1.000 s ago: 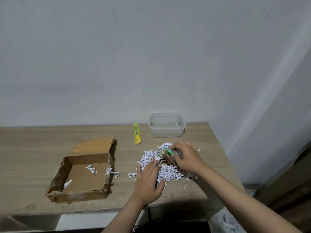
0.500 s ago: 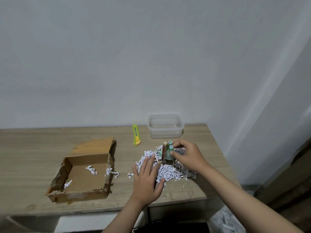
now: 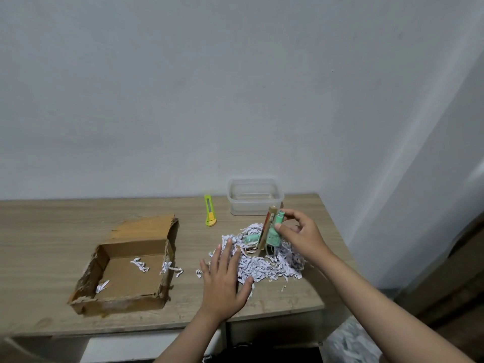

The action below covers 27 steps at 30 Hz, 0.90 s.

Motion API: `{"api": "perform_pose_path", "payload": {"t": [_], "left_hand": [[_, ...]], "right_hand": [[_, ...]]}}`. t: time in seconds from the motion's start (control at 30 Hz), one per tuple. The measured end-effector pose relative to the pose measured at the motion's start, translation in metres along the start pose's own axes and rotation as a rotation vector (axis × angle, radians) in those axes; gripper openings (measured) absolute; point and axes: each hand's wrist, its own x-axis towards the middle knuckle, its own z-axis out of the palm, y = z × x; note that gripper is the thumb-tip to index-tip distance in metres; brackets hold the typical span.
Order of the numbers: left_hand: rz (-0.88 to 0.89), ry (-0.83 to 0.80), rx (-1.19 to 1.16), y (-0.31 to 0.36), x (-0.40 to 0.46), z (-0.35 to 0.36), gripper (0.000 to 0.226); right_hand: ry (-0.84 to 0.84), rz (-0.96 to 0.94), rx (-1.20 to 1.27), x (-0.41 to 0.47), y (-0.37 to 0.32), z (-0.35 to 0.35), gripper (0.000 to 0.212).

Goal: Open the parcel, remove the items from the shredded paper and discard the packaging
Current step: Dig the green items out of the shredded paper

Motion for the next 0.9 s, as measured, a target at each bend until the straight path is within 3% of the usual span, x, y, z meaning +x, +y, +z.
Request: {"api": "perform_pose_path", "payload": {"t": [0.13, 0.27, 0.47, 0.6, 0.73, 0.9], "left_hand": [[0.004, 0.07, -0.175, 0.01, 0.007, -0.008, 0.063], [0.116, 0.144, -0.41, 0.033, 0.034, -0.022, 0.062], [-0.065, 0.081, -0.744, 0.052, 0.063, -0.029, 0.032], [-0.076, 0.095, -0.555, 0.048, 0.064, -0.024, 0.008], [-0.293, 0.045, -0.164, 0.032, 0.052, -0.014, 0.037], [-0.354, -0.098, -0.123, 0.01, 0.036, 0.001, 0.066]], "right_hand": [[-0.038, 0.006, -0.002, -0.001, -0.001, -0.007, 0.035], [-0.082, -0.013, -0.021, 0.0, 0.0, -0.006, 0.038], [-0.109, -0.063, -0.063, 0.003, 0.005, -0.006, 0.039], [-0.053, -0.069, -0.134, 0.005, 0.011, -0.011, 0.038], [0.021, -0.033, -0.25, 0.009, 0.01, -0.028, 0.044], [0.057, -0.01, -0.174, 0.019, 0.017, -0.048, 0.043]]}}
